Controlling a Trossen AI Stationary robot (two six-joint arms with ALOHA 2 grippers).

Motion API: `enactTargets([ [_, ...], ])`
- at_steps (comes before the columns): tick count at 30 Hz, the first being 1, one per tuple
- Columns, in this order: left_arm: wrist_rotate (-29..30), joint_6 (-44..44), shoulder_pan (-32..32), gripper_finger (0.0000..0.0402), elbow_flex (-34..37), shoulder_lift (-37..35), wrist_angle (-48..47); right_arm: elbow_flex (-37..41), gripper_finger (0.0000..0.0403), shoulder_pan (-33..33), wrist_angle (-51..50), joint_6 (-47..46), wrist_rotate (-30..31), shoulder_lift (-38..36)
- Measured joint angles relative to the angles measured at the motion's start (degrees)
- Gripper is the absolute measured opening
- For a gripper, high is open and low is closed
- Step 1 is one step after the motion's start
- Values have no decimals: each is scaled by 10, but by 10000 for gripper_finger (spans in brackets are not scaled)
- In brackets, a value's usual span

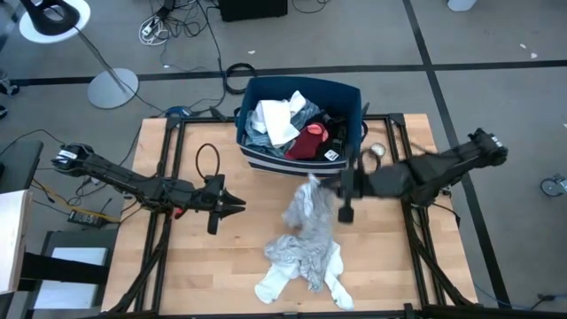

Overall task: Sort clothes
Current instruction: Put the white pattern shirt into the blue laundry bin

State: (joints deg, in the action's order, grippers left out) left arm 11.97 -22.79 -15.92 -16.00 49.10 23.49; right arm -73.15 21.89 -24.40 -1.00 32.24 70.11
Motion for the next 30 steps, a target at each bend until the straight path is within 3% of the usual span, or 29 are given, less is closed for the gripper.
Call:
enactTargets([
  [10,0,17,0,99,3,0,11,-263,1,-182,29,204,-45,67],
  [14,0,31,0,99,3,0,11,-363,1,-258,140,289,-79,110],
  [18,0,32,0,99,3,0,8,-437,1,-326,302,346,-82,146],
  [20,0,32,0,99,3,0,8,-462,1,-357,334,350,-82,161],
  [30,1,32,0,99,3,0,8,-475,1,-412,179,305,-84,207],
])
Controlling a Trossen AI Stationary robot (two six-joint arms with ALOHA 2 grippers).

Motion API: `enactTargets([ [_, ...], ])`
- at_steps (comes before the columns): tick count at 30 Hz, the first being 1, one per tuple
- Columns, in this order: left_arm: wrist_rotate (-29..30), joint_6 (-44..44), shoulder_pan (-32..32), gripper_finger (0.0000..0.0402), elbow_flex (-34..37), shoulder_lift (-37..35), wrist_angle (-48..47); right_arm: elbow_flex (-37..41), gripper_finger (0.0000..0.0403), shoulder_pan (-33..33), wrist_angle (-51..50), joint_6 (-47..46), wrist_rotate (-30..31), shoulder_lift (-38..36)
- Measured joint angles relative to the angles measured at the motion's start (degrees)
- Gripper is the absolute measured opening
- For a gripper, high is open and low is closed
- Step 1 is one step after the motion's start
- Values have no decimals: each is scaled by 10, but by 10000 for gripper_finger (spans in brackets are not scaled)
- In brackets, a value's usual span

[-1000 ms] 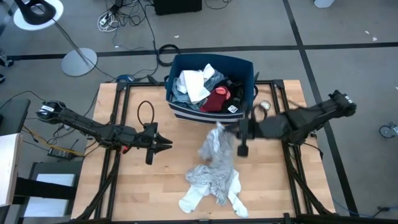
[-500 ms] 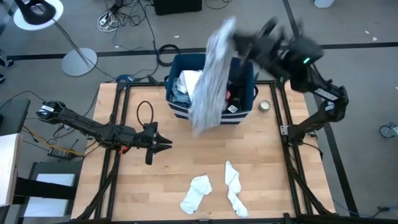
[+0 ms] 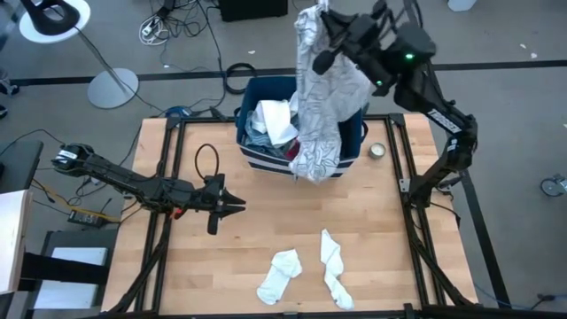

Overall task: Sort clothes
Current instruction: Put the white pattern shirt into the blue laundry bin

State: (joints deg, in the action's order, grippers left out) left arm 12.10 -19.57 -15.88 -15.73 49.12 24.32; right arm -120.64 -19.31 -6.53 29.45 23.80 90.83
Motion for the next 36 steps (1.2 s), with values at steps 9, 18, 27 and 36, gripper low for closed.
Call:
enactTargets([
  [9,0,-1,0,99,0,0,-2,0,2,-2,-336,-175,-17,8],
  [18,21,10,0,99,0,0,-2,56,42,-15,-624,-374,-114,23],
  [27,22,-4,0,99,0,0,-2,162,149,-14,-622,-375,-180,39],
  [36,23,-6,0,99,0,0,-11,107,199,7,-654,-404,-216,11],
])
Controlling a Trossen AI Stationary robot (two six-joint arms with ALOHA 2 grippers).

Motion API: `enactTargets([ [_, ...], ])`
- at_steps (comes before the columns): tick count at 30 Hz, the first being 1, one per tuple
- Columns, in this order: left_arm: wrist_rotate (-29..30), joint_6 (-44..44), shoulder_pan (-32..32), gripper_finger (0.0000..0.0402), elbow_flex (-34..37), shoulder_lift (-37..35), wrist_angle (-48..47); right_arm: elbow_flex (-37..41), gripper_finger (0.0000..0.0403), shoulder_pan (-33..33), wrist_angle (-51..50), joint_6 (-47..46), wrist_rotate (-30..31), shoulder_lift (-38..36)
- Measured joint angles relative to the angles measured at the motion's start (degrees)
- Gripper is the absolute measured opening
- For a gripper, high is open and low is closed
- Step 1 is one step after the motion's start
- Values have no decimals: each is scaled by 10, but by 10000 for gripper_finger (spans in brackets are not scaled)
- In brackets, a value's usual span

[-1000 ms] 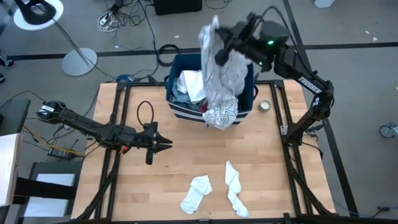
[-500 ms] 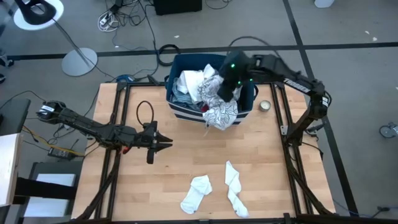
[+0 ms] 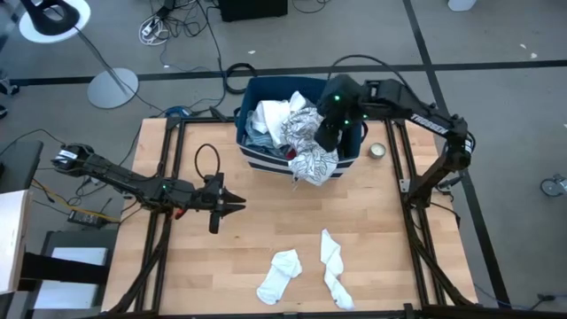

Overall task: Sort clothes
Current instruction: Put the white pattern shirt into the blue laundry bin

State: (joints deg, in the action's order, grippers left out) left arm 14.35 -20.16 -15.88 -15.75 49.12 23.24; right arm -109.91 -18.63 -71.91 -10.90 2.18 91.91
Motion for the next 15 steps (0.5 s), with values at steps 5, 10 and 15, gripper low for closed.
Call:
enactTargets([
  [5,0,0,0,99,0,0,0,10,199,21,-8,-11,-5,11],
  [10,0,0,0,99,0,0,0,57,195,17,-5,-14,14,43],
  [15,0,-1,0,99,0,0,2,107,194,-16,10,-16,3,88],
])
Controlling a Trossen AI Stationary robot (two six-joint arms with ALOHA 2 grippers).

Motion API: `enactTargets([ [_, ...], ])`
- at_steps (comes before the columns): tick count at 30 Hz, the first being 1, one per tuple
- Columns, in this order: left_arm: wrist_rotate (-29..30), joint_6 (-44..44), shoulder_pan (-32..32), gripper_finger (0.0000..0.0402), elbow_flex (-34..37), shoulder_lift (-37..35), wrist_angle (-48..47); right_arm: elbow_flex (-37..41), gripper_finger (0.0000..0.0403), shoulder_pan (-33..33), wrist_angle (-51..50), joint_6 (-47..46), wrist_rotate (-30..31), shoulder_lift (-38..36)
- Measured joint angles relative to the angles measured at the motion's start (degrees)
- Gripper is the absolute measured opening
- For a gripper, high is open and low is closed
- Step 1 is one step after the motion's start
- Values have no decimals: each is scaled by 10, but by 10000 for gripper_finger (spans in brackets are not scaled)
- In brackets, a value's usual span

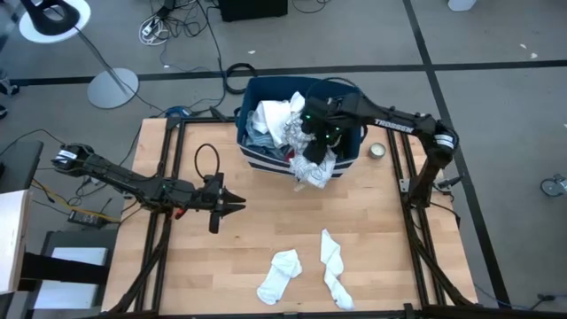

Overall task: Sort clothes
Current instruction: Put the white pattern shirt into the blue laundry bin

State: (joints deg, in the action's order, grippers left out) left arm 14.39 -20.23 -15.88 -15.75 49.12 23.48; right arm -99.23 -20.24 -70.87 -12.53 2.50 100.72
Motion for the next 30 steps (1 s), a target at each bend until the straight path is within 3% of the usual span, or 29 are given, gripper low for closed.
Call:
enactTargets([
  [6,0,-1,0,99,0,0,7,23,194,-38,54,-8,-9,69],
  [13,1,-1,0,99,0,0,7,20,194,-52,62,-23,-49,84],
  [22,0,3,0,99,0,0,6,20,192,-52,87,-24,14,-56],
  [30,2,3,0,99,0,0,6,19,189,-14,112,-24,112,-184],
])
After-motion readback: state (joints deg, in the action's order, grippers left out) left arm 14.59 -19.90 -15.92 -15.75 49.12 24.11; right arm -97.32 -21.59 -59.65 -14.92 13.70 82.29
